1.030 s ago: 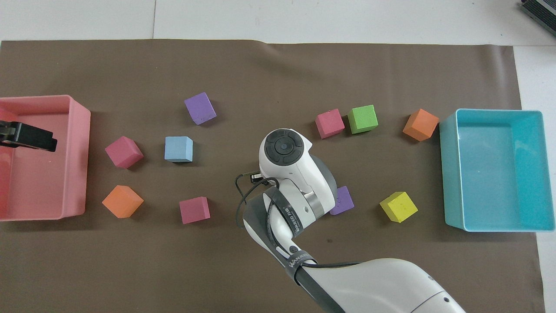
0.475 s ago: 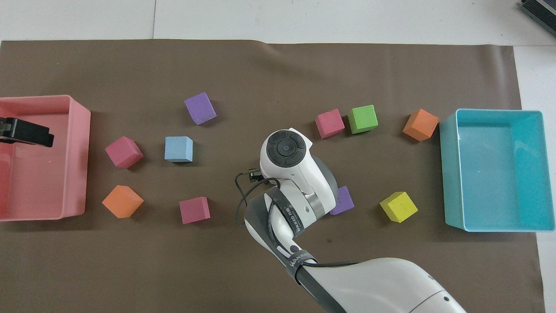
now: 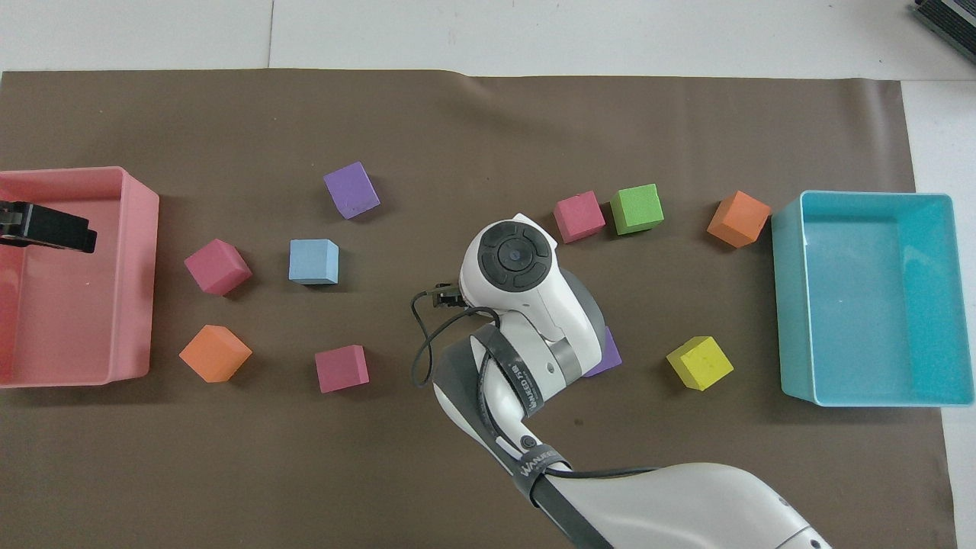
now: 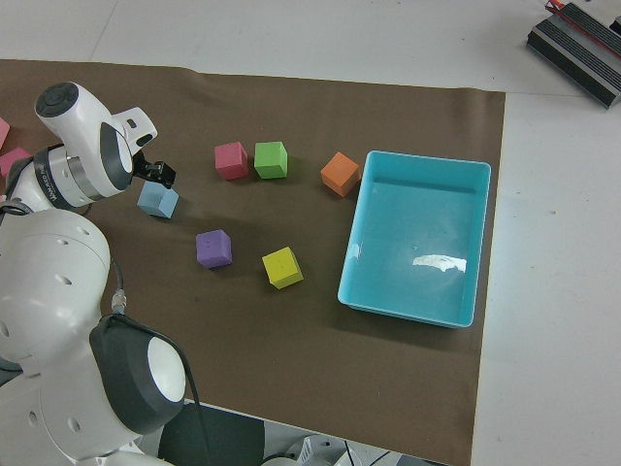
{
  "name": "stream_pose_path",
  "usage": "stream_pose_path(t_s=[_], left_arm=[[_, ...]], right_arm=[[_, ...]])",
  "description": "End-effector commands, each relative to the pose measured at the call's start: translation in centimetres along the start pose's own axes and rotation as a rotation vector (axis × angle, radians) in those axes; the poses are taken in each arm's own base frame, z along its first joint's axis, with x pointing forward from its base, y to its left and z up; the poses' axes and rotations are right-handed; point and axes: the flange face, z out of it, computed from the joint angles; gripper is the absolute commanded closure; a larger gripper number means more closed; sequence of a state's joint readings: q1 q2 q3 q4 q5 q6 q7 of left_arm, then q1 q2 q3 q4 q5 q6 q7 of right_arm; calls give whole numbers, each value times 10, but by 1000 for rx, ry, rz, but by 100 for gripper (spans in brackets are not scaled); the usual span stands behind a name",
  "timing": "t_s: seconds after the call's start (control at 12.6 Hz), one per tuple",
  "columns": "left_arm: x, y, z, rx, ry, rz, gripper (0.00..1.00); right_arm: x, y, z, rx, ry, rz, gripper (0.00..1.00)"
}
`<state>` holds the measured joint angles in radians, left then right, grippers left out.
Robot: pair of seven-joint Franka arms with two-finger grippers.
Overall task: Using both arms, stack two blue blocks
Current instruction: 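Carry the light blue cube with the right gripper toward the table center, then set the cube down with the right gripper while the left gripper reaches out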
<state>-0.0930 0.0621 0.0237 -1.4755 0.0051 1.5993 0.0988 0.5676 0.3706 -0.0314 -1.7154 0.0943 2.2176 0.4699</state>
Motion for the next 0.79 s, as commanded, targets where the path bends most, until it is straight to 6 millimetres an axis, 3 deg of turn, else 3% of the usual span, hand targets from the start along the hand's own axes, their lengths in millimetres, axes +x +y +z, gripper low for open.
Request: stream_pose_path(t_s=[0.0, 0.08, 0.32, 0.48, 0.55, 0.63, 0.71], left_arm=[[12, 12, 13, 6, 28, 24, 0], [14, 21, 15, 4, 32, 38, 0], [25, 35, 44, 0, 26, 12, 0], [26, 48, 80, -2, 33, -12, 0], [25, 50, 99, -3, 22, -11, 0], [25, 64, 115, -5, 30, 1, 0], [25, 71, 133, -6, 37, -27, 0]], right_arm=[[-2, 37, -30, 26, 15, 58, 0], [0, 50, -38, 28, 21, 75, 0], [6, 78, -33, 131, -29, 127, 0], [13, 106, -29, 209, -46, 85, 31], [16, 117, -27, 253, -55, 111, 59], [16, 123, -17, 314, -85, 170, 93], [14, 122, -7, 370, -104, 206, 100]])
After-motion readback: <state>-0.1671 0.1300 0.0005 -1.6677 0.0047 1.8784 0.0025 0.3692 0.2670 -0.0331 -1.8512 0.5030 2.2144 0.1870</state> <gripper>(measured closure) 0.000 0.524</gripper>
